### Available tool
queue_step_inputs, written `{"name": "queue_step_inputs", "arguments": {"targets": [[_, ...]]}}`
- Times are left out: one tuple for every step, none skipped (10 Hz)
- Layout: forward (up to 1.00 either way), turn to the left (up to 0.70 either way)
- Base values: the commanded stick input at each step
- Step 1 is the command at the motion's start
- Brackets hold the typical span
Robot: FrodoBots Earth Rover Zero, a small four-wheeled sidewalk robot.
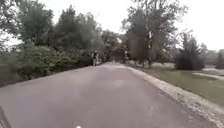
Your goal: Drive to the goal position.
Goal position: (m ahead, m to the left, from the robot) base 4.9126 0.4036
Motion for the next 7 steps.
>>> {"name": "queue_step_inputs", "arguments": {"targets": [[1.00, -0.02], [1.00, -0.01], [1.00, 0.00], [1.00, 0.01], [1.00, 0.01], [1.00, 0.01], [1.00, 0.01]]}}
